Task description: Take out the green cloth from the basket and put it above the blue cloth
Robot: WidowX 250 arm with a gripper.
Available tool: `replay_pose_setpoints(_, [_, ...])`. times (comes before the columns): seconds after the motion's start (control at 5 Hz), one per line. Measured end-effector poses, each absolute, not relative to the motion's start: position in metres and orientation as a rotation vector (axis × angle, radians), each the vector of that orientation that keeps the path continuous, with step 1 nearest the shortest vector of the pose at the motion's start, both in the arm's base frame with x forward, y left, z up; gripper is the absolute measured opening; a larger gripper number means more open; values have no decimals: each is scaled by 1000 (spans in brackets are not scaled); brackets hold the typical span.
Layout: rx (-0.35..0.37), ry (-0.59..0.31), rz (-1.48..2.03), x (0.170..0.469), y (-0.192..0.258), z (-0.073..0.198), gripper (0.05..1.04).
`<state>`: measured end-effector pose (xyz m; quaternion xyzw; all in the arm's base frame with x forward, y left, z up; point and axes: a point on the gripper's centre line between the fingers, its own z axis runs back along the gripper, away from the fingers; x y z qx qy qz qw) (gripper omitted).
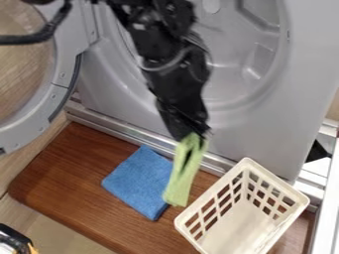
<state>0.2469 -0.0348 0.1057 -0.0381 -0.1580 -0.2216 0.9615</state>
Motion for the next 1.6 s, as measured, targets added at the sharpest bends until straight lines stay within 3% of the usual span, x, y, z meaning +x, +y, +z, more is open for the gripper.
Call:
replay_pose_setpoints(0.4, [-61, -328, -368, 277, 5, 101, 51])
replay_pose_setpoints(0.6, [-47, -300, -321, 274, 21, 95, 50])
replay_pose_setpoints(1.2, [-90, -155, -260, 254, 32, 35, 51])
replay_pose_setpoints(1.6, [-150, -192, -297, 262, 11, -1, 51])
